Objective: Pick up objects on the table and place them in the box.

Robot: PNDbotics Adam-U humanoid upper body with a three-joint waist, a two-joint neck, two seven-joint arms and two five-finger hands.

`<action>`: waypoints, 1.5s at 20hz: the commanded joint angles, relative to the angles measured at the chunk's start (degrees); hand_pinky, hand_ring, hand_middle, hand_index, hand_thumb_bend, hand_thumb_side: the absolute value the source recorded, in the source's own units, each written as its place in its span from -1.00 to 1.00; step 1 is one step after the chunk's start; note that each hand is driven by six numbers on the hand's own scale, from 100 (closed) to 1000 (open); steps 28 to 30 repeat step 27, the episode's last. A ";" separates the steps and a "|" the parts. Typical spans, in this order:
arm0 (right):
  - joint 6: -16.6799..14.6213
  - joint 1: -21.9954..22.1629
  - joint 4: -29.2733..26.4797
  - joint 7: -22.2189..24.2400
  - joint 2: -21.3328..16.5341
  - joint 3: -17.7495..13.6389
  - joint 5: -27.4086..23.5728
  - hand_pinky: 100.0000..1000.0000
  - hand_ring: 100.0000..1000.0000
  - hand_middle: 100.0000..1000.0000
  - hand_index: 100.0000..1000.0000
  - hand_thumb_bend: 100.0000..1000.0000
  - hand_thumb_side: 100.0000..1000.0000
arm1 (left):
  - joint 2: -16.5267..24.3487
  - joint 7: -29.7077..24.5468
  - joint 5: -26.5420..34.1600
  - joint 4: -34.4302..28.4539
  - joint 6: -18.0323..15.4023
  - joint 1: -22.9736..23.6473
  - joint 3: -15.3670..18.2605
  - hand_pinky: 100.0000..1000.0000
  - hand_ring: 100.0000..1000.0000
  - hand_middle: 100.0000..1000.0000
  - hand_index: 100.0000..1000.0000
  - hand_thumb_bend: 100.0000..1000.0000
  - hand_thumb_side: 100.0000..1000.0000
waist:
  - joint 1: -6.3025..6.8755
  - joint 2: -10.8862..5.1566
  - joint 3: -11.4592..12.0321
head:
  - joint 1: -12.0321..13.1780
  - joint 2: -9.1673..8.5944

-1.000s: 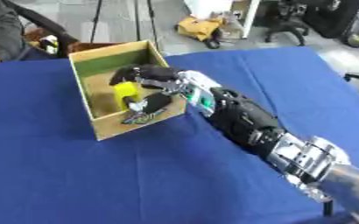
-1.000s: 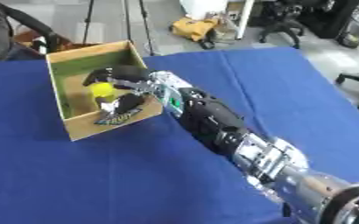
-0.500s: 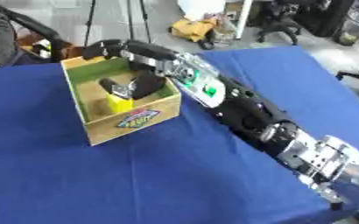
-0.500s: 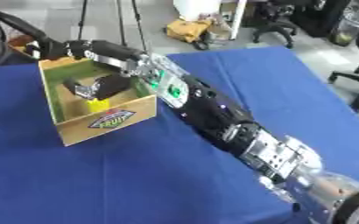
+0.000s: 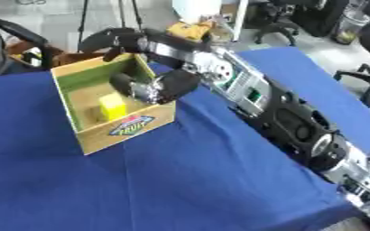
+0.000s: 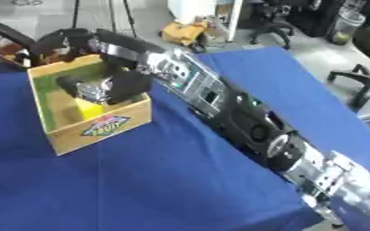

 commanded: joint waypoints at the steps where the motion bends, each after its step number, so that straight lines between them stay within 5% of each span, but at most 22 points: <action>1: 2.08 0.68 -6.14 0.56 -2.13 -1.27 -4.09 0.66 1.00 0.78 0.84 -1.00 0.28 | 0.60 1.07 -0.63 -0.45 -0.11 0.16 1.29 -0.22 0.42 -0.31 0.08 -0.56 0.65 | 0.10 -1.09 -0.60 | 0.95 0.40; 7: 4.57 3.52 -10.15 0.79 -2.19 -2.91 -10.94 0.63 1.00 0.74 0.82 -1.00 0.35 | 0.64 3.49 -1.18 -0.65 -0.15 0.42 3.02 -0.22 0.43 -0.29 0.09 -0.54 0.62 | 0.24 -1.33 -2.15 | 2.22 0.69; 16: 2.21 6.89 -10.25 3.35 -2.08 -5.16 -21.46 0.60 1.00 0.71 0.79 -1.00 0.42 | 0.52 7.69 -1.67 -0.76 -0.04 1.08 5.03 -0.21 0.46 -0.21 0.22 -0.49 0.62 | 0.21 -1.66 -3.47 | 3.68 0.69; 30: 0.22 9.79 -10.25 6.33 -2.49 -5.33 -22.94 0.59 1.00 0.68 0.78 -1.00 0.47 | 0.42 11.69 -2.07 -0.60 0.43 1.51 5.54 -0.16 0.55 -0.05 0.36 -0.46 0.66 | 0.32 -1.49 -4.09 | 4.08 0.81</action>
